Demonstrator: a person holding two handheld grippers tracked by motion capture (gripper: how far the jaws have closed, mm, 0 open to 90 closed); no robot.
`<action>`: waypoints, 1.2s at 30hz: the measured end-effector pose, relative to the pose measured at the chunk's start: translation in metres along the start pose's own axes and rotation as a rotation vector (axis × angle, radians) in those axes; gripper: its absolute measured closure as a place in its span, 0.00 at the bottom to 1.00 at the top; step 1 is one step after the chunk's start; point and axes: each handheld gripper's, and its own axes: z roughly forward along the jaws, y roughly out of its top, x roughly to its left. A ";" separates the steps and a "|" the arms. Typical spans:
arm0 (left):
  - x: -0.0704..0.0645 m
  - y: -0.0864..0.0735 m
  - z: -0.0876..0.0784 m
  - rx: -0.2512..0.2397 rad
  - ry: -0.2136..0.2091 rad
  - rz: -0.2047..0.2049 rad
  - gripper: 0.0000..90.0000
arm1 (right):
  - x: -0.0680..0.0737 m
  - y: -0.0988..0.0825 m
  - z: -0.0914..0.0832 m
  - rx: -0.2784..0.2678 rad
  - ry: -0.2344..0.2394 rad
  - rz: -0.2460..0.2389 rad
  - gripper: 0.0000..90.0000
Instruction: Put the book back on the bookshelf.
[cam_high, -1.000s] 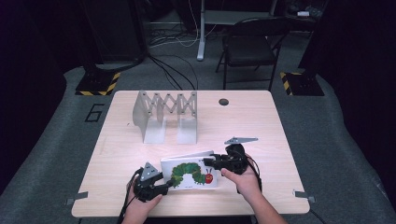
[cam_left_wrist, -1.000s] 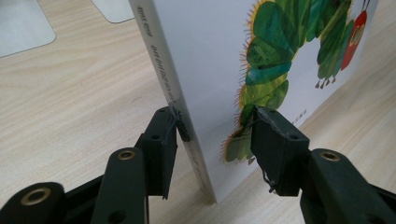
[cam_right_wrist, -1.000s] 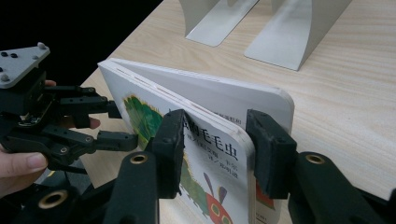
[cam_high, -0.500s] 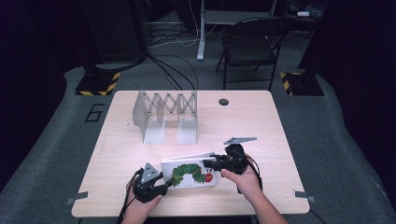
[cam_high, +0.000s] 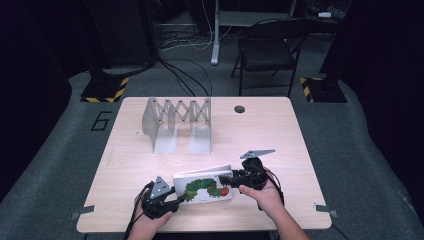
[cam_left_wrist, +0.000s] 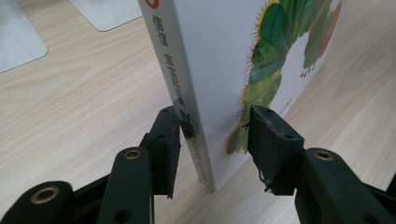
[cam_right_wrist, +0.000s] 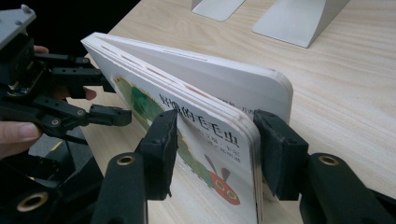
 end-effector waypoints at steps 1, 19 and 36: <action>0.000 0.000 -0.001 0.000 -0.002 0.003 0.60 | 0.001 -0.001 0.000 0.004 0.000 0.008 0.56; 0.004 0.008 0.005 -0.070 -0.041 0.000 0.39 | 0.001 -0.007 -0.001 0.009 0.001 0.007 0.57; 0.003 0.018 0.014 -0.095 -0.136 0.027 0.41 | 0.001 -0.015 -0.004 0.010 -0.009 0.018 0.57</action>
